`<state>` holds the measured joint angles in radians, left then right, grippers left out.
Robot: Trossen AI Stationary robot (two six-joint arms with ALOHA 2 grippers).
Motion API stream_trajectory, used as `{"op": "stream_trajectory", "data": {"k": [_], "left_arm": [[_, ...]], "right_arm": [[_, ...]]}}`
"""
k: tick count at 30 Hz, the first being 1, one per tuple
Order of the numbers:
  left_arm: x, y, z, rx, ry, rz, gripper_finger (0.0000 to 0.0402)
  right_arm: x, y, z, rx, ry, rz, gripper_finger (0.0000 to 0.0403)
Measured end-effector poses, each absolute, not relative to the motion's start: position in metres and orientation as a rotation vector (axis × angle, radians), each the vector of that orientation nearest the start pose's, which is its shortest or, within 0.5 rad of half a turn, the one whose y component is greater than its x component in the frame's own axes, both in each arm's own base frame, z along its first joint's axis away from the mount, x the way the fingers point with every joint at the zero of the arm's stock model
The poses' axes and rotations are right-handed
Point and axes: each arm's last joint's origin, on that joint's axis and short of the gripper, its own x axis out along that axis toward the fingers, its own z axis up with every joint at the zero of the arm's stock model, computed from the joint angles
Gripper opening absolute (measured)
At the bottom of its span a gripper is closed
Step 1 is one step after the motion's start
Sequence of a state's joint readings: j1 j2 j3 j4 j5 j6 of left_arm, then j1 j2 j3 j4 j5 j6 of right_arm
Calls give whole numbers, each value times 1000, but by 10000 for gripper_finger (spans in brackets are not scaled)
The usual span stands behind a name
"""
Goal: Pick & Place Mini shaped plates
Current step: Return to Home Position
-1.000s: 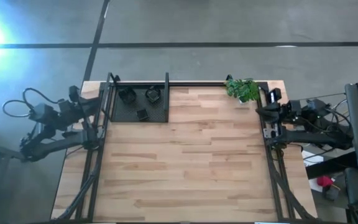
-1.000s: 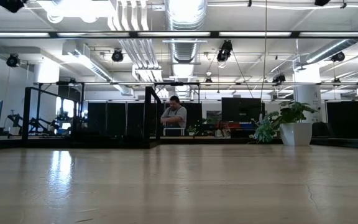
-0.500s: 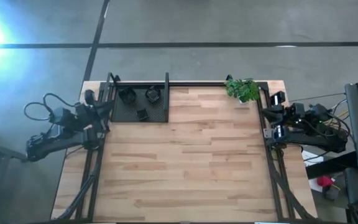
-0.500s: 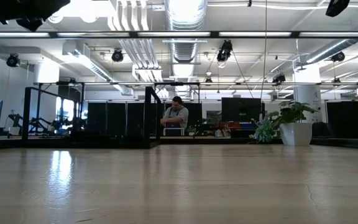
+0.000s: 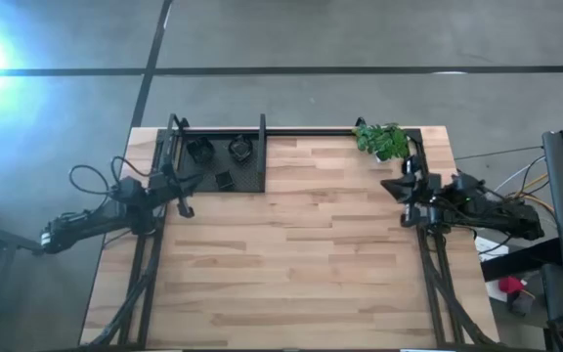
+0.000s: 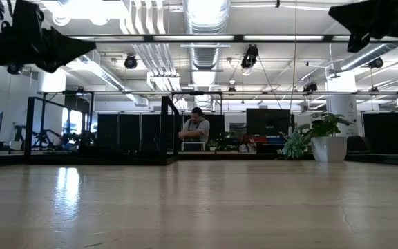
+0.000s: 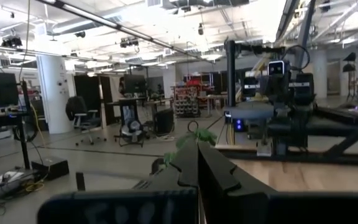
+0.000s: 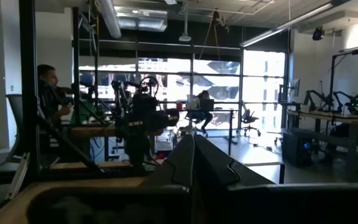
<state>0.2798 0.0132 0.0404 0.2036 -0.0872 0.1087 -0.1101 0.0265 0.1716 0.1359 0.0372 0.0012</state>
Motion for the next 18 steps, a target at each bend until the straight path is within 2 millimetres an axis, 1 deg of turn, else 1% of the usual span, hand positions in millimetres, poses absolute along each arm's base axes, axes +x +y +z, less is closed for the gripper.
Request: {"op": "stream_trajectory", "data": {"k": [2,8,14,18], "left_arm": [[91,29,188,135,-196,378,0],[92,29,183,155,-152,377,0],[92,29,183,144,-150,376,0],[92,29,181,139,-139,375,0]], "right_arm": [[86,-11,221,-14,-278,-146,8],[95,-12,191,-39,-254,-150,8],[95,-12,191,-92,-252,-173,8],[94,-12,191,-32,-258,-168,8]]}}
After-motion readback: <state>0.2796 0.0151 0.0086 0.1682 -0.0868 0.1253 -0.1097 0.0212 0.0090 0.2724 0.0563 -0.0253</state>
